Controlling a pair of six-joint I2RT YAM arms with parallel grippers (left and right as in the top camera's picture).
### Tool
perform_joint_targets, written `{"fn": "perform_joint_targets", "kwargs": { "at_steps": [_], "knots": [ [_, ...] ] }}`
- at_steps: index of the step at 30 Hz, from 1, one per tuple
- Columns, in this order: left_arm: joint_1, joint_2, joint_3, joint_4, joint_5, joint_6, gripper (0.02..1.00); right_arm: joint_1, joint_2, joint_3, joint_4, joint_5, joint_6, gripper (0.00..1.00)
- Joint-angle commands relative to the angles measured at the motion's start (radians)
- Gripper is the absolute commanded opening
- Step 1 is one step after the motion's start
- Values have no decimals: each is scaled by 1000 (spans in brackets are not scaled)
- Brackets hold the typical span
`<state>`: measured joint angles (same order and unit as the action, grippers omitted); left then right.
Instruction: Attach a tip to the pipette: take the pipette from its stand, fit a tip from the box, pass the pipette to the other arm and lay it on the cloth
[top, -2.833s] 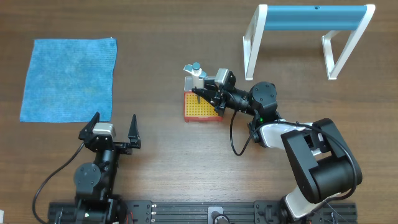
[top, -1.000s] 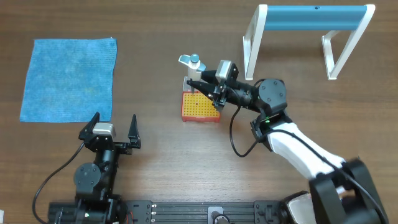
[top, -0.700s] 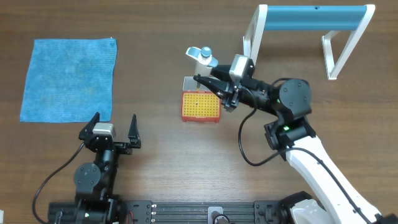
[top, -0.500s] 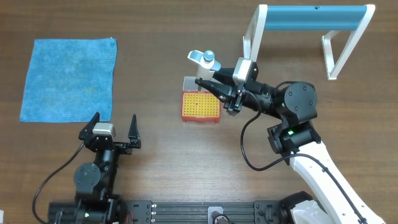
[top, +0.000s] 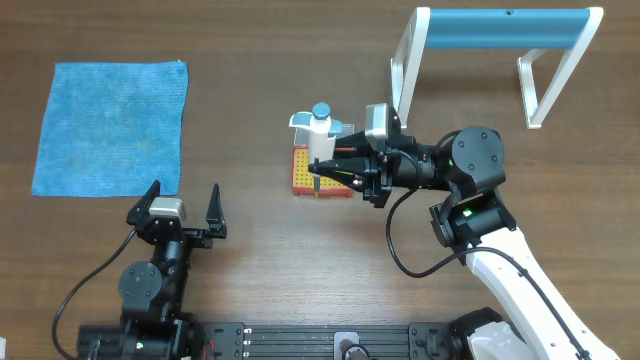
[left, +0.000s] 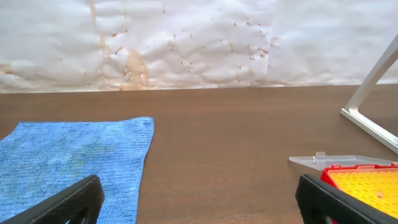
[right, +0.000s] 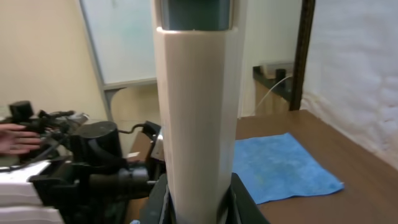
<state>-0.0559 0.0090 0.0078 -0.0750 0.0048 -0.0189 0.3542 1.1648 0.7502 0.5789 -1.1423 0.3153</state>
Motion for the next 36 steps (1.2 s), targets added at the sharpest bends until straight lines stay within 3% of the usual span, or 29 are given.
{"fn": "perform_joint_targets", "kwargs": {
  "at_steps": [1, 16, 20, 22, 23, 25, 30, 32, 36],
  "knots": [
    [-3, -5, -2, -7, 6, 20, 998, -4, -16, 17, -19, -48, 137, 77],
    [-3, -5, -2, -7, 6, 20, 1000, -4, -15, 17, -92, -47, 137, 77],
    [-3, -5, -2, 5, 12, 14, 998, -4, -15, 17, -92, -48, 180, 77],
    [-5, -5, -2, 61, 123, -160, 998, -4, -15, 17, -92, -48, 190, 77],
    [-4, -5, -2, 102, 204, -327, 998, -4, -15, 17, -92, -48, 190, 77],
    [-3, -5, -2, 199, 208, -459, 998, -4, -14, 17, -92, -47, 189, 77],
    [-3, -5, -2, 563, 218, -509, 998, -4, -15, 17, -92, -48, 190, 75],
    [-3, -5, -2, 692, 268, -509, 998, -4, -15, 17, -92, -48, 190, 77],
    [-3, 5, -2, 663, 248, -675, 998, -4, -14, 17, -92, -48, 189, 77]
  ]
}}
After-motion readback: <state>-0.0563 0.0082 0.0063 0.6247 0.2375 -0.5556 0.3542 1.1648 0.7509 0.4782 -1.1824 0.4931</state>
